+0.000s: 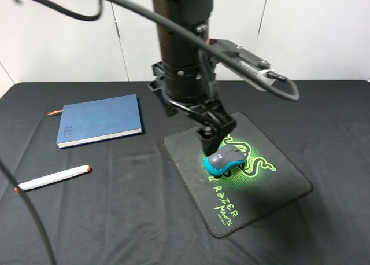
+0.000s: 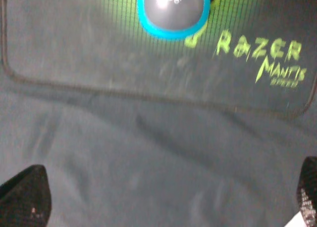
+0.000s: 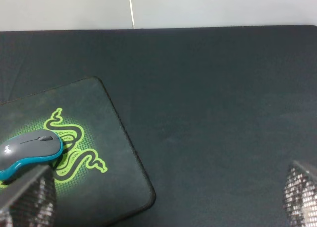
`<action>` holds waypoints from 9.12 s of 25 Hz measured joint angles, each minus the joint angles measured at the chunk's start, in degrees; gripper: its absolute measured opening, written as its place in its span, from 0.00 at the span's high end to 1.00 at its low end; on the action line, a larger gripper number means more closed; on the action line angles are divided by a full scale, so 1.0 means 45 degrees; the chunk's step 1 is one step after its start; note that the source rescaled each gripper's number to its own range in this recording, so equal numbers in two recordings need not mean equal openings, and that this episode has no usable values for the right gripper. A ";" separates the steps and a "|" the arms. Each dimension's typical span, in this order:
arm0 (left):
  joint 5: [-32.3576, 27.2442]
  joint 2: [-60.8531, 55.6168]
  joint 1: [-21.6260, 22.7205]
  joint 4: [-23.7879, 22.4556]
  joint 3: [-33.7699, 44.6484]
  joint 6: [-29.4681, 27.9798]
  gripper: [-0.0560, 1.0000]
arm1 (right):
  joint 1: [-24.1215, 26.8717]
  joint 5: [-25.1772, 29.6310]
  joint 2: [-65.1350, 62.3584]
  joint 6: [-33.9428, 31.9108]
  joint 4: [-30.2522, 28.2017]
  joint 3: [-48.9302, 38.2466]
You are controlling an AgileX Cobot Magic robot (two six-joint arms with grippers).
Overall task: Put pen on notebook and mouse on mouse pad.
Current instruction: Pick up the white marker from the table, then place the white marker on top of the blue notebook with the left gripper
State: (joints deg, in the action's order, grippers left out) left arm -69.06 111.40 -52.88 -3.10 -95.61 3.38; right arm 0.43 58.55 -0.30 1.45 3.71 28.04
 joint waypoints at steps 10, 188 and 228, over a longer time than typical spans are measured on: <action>-0.0015 -0.2391 0.0029 -0.0611 0.2882 -0.0063 0.00 | 0.0000 0.0000 0.0000 0.0000 0.0000 0.0000; 0.3188 -0.5564 0.8834 -0.1394 0.8474 0.6375 0.95 | 0.0000 0.0000 0.0000 -0.0102 0.0000 0.0000; 0.2772 0.3351 0.8834 -0.1064 -0.0117 0.6616 0.95 | 0.0000 0.0000 0.0000 -0.0102 0.0011 0.0000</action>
State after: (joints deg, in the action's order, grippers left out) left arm -56.59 126.48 -13.13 -7.89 -96.14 33.15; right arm 0.43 58.55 -0.30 0.99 3.76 28.04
